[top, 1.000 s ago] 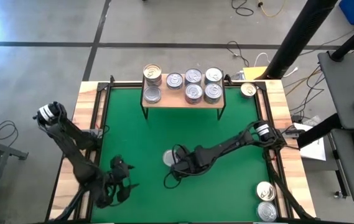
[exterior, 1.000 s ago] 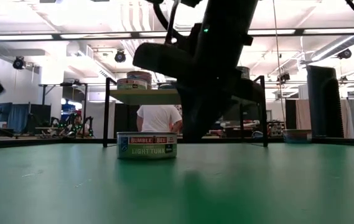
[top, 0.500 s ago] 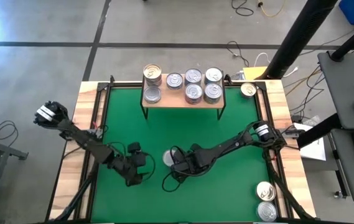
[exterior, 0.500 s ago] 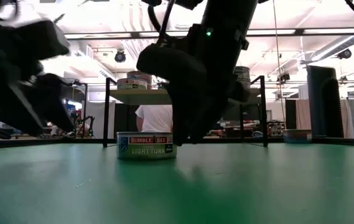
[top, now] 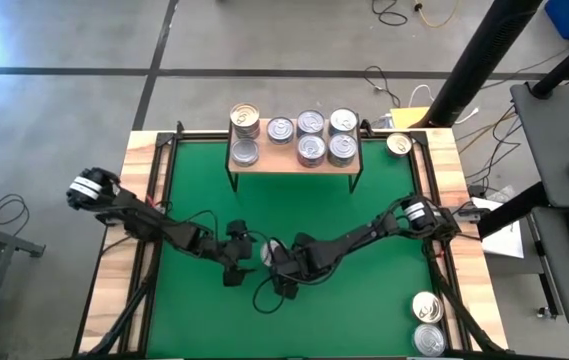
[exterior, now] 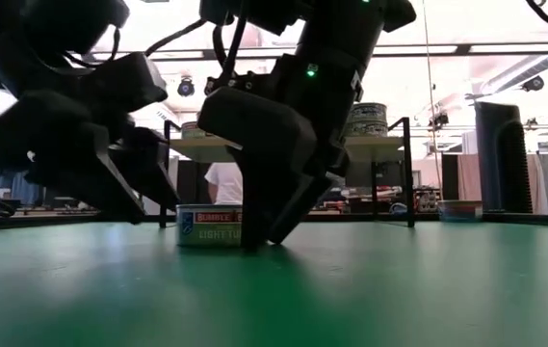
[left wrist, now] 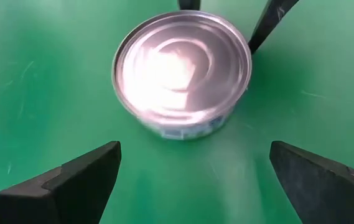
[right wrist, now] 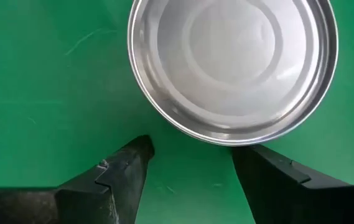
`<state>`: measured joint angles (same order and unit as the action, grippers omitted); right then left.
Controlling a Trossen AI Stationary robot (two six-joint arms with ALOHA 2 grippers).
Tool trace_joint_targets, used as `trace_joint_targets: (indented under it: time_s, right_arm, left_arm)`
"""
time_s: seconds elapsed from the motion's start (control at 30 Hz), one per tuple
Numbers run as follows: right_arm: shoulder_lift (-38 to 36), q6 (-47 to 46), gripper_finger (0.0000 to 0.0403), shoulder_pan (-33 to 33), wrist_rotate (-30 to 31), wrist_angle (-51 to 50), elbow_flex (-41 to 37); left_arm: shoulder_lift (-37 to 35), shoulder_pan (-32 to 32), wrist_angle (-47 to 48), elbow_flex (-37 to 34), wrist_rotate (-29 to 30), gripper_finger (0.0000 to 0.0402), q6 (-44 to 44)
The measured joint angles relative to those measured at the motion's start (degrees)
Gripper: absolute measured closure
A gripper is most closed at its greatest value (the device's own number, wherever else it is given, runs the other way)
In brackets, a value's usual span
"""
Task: Stack canned seafood by type on shelf
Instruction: Stack the green white tuna can on top of the green white tuna can on the shelf
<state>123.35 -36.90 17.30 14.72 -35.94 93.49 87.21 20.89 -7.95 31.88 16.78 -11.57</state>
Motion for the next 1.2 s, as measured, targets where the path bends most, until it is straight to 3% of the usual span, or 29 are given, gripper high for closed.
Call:
trace_joint_targets:
  time_s: [0.43, 0.83, 0.97, 1.2]
  right_arm:
    - [0.3, 3.4, 0.0172, -1.5, -2.2, 0.0, 0.5]
    - [0.3, 3.5, 0.0175, -2.0, -4.0, -1.0, 0.6]
    - [0.2, 3.3, 0.0179, -2.0, -4.0, -1.2, 0.6]
    - [0.1, 2.8, 0.0181, -2.0, -3.8, -1.5, 0.7]
  left_arm:
    - [15.1, -3.1, -1.2, 10.5, -0.4, 0.0005, 2.6]
    - [16.5, -3.2, -12.3, 8.8, -1.8, 0.0004, 3.3]
    - [17.0, -2.9, -13.3, 8.8, 0.4, 0.0010, 5.0]
    - [17.1, -2.4, -13.2, 9.1, -0.5, 0.0022, 3.0]
